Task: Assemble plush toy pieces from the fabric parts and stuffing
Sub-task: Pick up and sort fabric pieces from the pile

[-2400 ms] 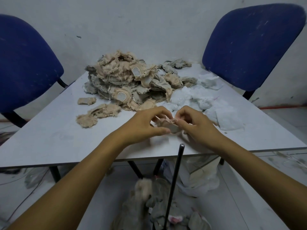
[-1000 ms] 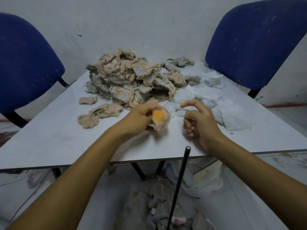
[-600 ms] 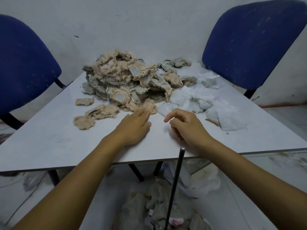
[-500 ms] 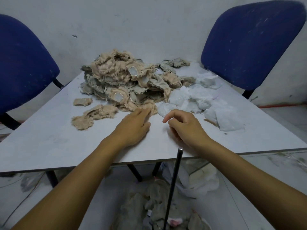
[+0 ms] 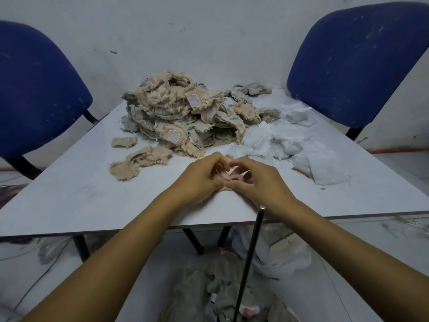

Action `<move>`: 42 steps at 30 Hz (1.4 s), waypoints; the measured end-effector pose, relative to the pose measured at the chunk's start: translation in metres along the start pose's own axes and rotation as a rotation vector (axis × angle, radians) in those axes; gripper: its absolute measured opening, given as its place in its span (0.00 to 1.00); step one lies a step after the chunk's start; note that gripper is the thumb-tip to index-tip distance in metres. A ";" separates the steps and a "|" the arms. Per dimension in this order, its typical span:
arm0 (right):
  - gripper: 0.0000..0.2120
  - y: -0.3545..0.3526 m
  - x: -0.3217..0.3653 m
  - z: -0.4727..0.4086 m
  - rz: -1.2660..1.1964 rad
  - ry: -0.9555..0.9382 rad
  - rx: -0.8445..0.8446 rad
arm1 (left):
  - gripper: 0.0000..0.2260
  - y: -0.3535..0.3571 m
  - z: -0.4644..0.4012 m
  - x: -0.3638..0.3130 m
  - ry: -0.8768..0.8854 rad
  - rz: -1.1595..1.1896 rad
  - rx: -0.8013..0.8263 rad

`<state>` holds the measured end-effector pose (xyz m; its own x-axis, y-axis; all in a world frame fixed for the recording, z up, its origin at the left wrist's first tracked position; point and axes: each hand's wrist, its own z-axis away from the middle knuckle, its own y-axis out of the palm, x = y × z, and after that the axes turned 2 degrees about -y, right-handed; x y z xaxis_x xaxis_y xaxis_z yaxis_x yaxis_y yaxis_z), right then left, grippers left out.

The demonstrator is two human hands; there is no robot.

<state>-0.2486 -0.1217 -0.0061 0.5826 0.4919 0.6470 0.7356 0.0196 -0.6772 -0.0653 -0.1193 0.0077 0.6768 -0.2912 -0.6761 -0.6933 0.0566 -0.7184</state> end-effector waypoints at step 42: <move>0.08 -0.016 -0.007 -0.004 -1.002 0.328 -0.324 | 0.19 0.003 0.002 -0.016 0.086 0.631 0.262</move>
<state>-0.2632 -0.1286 0.0021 -0.3004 0.1251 0.9456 0.9538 0.0275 0.2993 -0.0777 -0.1129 0.0166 0.1338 -0.2011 -0.9704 -0.8584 0.4658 -0.2149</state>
